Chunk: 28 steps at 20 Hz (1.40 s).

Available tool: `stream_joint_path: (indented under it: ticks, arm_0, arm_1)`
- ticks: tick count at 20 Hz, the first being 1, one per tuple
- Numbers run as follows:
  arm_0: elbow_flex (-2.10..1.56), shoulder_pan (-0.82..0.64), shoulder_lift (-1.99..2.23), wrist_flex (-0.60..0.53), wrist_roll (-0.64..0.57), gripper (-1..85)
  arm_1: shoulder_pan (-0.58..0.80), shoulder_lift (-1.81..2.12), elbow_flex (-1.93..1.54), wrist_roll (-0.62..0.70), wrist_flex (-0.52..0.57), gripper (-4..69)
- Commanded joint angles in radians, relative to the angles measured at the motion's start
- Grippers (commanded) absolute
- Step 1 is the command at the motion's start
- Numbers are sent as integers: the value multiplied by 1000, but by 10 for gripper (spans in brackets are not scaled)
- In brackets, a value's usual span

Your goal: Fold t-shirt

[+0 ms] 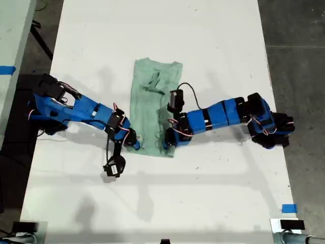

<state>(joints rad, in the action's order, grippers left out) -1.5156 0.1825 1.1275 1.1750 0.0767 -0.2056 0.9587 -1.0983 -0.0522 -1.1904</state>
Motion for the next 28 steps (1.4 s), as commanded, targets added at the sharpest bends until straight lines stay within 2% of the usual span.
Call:
stream_joint_path:
  ticks: [1, 4, 10, 13, 17, 20, 23, 28]
  arm_0:
    - [23, -14, -2, 32, 9, 0]
    - [72, 17, 5, 48, -8, 0]
    - [402, 172, -31, 213, -69, 0]
    - [500, 259, -20, 213, -67, 0]
    - [509, 279, 2, 178, -83, 0]
    - [503, 201, 51, 216, -170, 0]
    - [466, 58, 121, 278, -245, 0]
    - [477, -235, 167, 341, -489, 0]
  arm_1:
    - [-3, 8, 44, 9, 6, -13]
    - [-12, 35, 58, 28, 8, -13]
    - [-126, 153, 58, 2, 6, -13]
    - [-193, 206, 57, -26, 75, -13]
    - [-178, 221, 35, 18, 190, -13]
    - [-77, 245, 43, 137, 215, -13]
    - [51, 282, 43, 255, 179, -13]
    - [244, 291, 61, 454, 147, -13]
